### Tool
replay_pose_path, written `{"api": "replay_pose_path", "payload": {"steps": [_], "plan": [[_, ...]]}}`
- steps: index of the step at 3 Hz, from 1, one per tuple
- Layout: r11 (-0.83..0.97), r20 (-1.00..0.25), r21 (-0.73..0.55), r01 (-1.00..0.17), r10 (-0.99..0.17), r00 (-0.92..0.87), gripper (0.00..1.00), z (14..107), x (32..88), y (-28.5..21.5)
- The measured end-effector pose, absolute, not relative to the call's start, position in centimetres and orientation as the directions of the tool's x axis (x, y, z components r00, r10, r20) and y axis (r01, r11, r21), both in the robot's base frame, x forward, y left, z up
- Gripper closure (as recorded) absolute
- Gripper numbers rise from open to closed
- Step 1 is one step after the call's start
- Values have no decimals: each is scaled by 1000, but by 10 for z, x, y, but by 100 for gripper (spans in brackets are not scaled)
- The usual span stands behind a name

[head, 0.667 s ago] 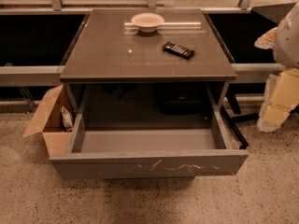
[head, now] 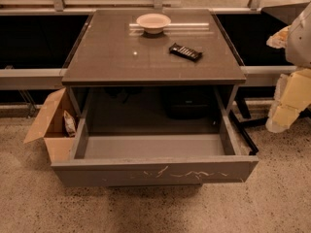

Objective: Place rxbar chocolate into top drawer

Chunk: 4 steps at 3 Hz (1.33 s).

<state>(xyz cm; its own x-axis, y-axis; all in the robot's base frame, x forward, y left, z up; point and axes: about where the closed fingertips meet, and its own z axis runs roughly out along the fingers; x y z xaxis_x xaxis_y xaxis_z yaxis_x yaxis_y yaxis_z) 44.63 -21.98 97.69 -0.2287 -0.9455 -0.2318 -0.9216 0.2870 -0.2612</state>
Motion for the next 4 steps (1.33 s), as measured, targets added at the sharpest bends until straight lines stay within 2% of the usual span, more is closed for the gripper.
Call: {"api": "replay_pose_path", "payload": {"steps": [2, 4], "plan": [[342, -420, -264, -902, -882, -211, 0, 967, 505, -235], [353, -554, -189, -916, -809, -198, 0, 932, 569, -212]]}}
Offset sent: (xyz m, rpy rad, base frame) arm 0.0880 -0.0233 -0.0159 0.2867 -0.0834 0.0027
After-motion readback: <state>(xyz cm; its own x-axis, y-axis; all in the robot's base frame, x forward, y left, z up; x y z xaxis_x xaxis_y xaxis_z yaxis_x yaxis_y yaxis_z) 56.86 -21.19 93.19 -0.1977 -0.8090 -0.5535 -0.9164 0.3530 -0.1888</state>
